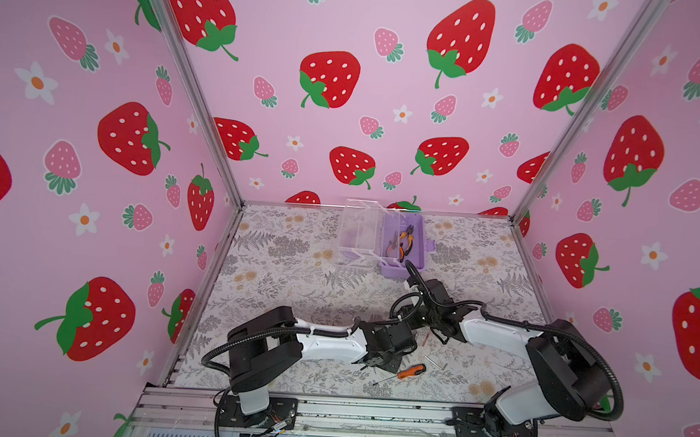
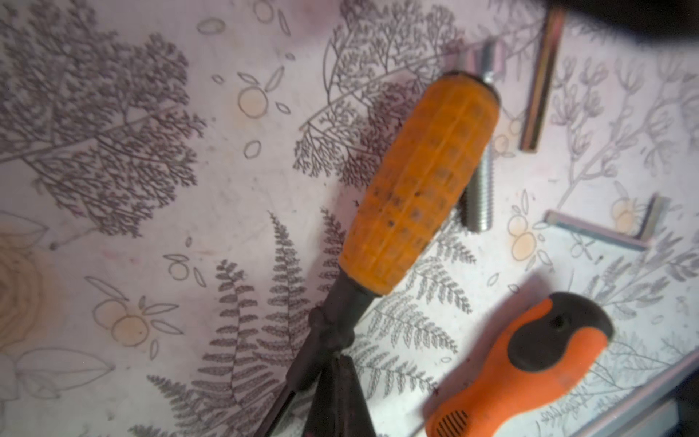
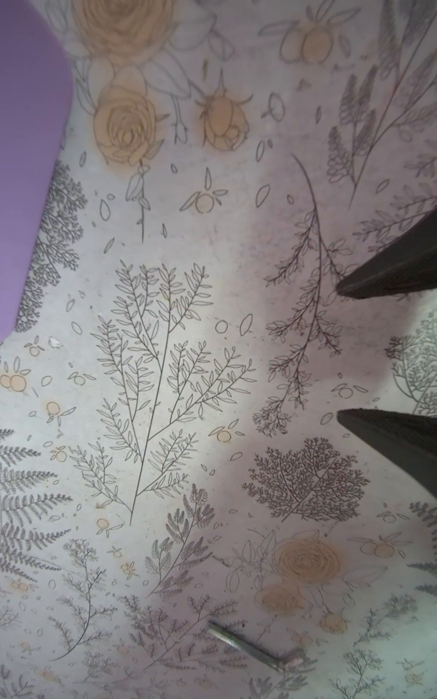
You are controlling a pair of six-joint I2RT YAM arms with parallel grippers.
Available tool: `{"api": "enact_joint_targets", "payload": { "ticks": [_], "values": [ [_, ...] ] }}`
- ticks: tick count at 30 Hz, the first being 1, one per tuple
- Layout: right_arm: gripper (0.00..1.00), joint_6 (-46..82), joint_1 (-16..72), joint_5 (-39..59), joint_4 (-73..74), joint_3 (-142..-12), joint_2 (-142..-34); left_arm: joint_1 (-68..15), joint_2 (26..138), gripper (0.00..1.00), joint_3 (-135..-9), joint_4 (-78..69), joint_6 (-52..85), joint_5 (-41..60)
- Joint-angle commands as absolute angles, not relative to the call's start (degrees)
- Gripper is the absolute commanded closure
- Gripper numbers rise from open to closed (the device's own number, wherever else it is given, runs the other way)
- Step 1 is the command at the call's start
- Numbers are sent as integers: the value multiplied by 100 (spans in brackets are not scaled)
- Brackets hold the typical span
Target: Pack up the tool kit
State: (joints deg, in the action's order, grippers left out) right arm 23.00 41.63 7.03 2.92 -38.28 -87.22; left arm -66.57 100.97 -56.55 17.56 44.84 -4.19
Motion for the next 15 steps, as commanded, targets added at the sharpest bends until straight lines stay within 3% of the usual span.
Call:
{"api": "enact_joint_targets", "payload": {
  "ticks": [1,15],
  "values": [
    [49,2120,4200,962,280,-4049,-8941,-6375,10214,95,-5395,1900,4497,-480],
    [49,2144,4206,2325,1012,-4309,-9608,-5360,10007,95,-5304,1855,4034,-499]
  ]
}}
